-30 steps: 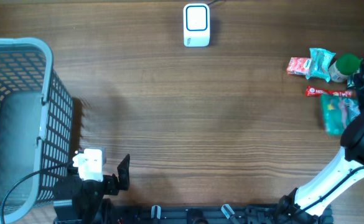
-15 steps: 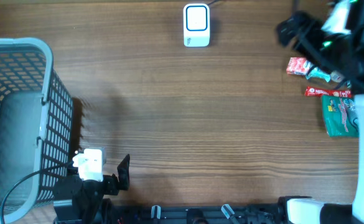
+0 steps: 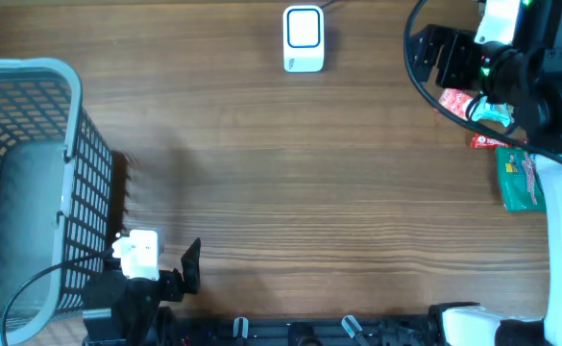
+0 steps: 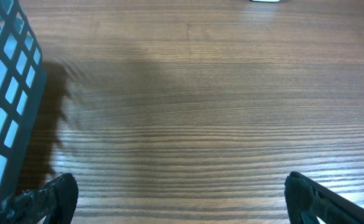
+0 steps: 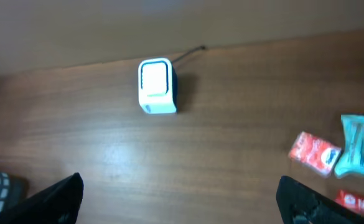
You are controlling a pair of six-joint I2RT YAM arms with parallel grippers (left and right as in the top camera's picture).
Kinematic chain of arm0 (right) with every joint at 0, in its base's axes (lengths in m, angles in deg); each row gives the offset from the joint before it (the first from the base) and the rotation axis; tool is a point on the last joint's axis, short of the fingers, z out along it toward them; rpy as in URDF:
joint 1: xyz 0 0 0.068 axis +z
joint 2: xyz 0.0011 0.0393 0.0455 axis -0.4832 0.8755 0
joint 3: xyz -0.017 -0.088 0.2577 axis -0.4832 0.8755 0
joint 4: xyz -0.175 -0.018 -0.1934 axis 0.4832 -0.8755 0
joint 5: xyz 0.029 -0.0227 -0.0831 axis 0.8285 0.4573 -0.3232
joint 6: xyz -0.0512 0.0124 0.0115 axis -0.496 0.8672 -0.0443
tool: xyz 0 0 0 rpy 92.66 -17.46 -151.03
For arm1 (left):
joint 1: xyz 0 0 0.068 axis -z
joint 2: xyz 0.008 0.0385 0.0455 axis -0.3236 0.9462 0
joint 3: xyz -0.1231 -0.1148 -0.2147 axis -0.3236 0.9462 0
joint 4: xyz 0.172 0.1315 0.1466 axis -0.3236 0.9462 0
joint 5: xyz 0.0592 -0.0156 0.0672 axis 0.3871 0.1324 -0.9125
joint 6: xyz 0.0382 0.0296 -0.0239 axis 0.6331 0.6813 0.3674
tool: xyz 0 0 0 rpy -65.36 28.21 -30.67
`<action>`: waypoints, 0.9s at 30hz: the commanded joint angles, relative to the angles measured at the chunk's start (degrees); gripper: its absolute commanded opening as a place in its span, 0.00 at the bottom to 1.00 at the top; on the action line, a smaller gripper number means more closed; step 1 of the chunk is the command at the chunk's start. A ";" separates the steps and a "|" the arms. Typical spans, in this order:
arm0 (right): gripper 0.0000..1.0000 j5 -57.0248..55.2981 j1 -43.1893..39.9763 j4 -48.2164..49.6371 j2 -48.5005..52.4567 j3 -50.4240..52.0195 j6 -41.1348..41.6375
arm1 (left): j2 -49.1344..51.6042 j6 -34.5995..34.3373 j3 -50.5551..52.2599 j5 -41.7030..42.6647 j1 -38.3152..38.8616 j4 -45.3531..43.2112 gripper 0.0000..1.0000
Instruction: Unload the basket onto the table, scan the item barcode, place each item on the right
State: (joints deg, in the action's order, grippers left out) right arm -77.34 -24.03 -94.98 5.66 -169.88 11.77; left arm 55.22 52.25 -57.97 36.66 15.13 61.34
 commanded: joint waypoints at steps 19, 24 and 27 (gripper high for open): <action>1.00 -1.27 -0.44 67.08 -82.95 96.94 -0.37 | -0.31 -0.35 0.02 0.50 -0.22 -0.26 1.00; 1.00 -4.26 -0.44 68.30 -82.93 102.18 1.64 | -0.31 -0.33 0.02 0.50 -0.22 -0.26 1.00; 1.00 -5.18 -0.81 66.55 -82.95 103.32 1.57 | -0.31 -0.33 0.02 0.50 -0.22 -0.26 1.00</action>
State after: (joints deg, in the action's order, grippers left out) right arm -80.33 -24.21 -27.66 -76.37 -67.35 12.40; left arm 55.22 52.22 -57.97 36.68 15.13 61.31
